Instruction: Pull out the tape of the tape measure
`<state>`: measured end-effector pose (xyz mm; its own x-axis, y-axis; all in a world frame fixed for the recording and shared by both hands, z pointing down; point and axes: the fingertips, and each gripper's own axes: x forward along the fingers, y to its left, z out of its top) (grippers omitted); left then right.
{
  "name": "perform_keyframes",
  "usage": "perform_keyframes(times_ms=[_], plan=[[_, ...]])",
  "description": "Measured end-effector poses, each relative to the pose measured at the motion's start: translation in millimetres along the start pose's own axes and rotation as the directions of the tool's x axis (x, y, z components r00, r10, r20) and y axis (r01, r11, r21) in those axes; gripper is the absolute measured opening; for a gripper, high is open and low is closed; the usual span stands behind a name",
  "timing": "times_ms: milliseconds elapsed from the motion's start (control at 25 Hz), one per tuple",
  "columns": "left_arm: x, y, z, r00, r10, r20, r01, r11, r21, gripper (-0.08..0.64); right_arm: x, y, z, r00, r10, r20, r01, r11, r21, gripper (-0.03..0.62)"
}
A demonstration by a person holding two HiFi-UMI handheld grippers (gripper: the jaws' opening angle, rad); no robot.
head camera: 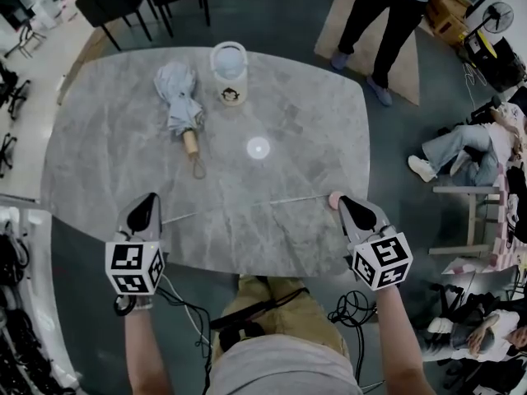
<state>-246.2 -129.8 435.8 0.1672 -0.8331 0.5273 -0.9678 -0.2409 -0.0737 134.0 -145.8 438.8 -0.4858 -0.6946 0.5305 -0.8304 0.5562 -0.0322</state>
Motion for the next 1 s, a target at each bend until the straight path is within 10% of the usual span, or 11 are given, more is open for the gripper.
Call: perform_keyframes(times_ms=[1000], plan=[[-31.6,-130.8,62.5,0.96,-0.266,0.089,0.258,0.962,0.095,0.014,-39.2,39.9,45.3,0.992,0.037,0.12,-0.035,0.999,-0.017,0.002]])
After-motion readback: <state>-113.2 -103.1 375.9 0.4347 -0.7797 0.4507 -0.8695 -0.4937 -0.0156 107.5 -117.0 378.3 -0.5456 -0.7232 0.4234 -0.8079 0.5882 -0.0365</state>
